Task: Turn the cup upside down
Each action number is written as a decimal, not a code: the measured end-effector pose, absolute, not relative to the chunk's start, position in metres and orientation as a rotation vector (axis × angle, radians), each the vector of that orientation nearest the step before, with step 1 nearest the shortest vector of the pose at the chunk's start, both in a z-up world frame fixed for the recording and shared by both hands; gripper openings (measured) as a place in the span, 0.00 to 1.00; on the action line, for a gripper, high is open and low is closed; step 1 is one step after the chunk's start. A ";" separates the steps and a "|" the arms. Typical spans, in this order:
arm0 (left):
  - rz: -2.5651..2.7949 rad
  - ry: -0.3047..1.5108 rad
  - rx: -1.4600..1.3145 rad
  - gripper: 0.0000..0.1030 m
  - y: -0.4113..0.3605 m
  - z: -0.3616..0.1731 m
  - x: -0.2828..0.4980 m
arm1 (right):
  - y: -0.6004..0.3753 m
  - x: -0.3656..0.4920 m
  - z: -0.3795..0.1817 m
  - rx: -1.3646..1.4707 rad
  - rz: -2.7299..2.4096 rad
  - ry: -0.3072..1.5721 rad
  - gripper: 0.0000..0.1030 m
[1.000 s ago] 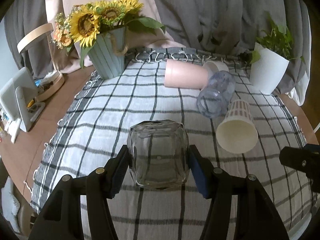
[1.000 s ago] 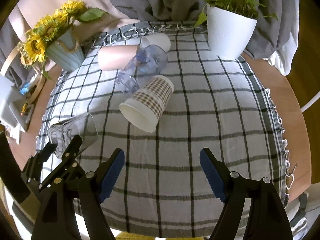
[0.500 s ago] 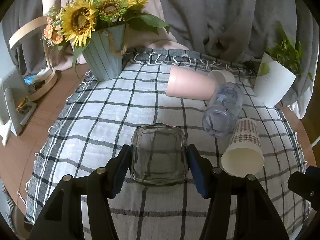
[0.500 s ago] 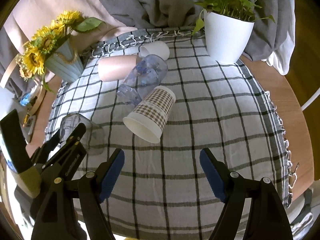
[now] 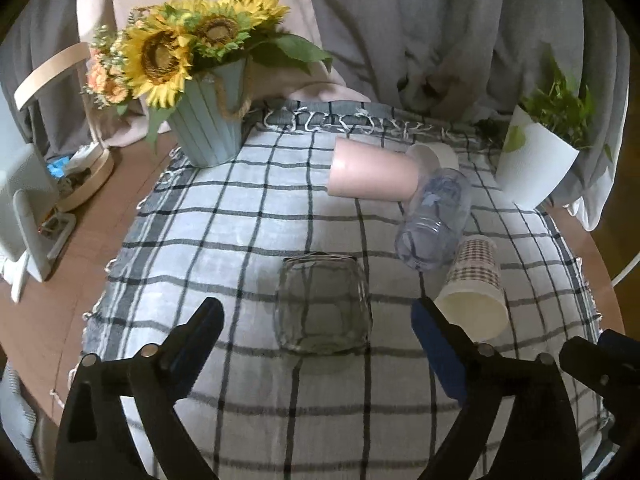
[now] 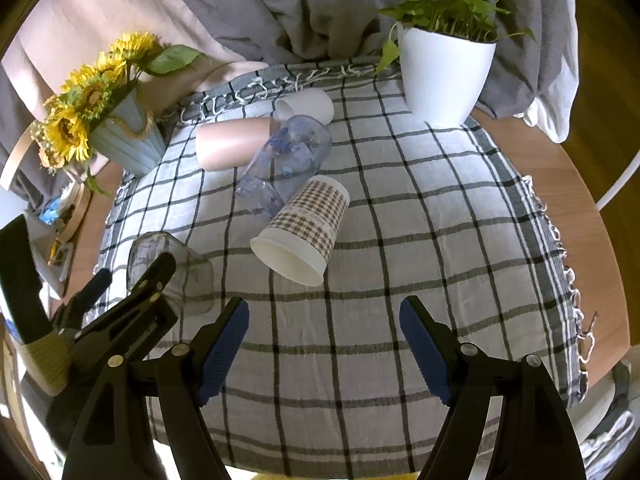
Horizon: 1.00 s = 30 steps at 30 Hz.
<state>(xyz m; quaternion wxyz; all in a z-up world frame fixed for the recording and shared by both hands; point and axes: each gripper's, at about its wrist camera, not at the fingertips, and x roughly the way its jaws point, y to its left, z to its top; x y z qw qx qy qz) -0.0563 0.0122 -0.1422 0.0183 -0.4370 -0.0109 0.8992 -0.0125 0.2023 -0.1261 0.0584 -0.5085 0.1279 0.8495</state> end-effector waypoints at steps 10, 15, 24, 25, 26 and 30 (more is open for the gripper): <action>2.842 0.067 -1.333 1.00 -0.002 -0.089 -0.021 | 0.191 0.009 -0.085 -1.420 2.680 0.428 0.84; 2.860 0.067 -1.276 1.00 -0.012 -0.067 -0.003 | 0.178 0.023 -0.060 -1.311 2.766 0.375 0.84; 2.889 0.077 -1.197 1.00 -0.025 -0.044 0.015 | 0.159 0.047 -0.037 -1.172 2.825 0.361 0.87; 2.897 0.071 -1.185 1.00 -0.026 -0.042 0.016 | 0.156 0.049 -0.036 -1.166 2.828 0.358 0.88; 2.907 0.060 -1.174 1.00 -0.029 -0.040 0.017 | 0.155 0.050 -0.036 -1.163 2.828 0.359 0.88; 2.915 0.024 -1.146 1.00 -0.034 -0.036 0.020 | 0.151 0.054 -0.035 -1.161 2.826 0.359 0.88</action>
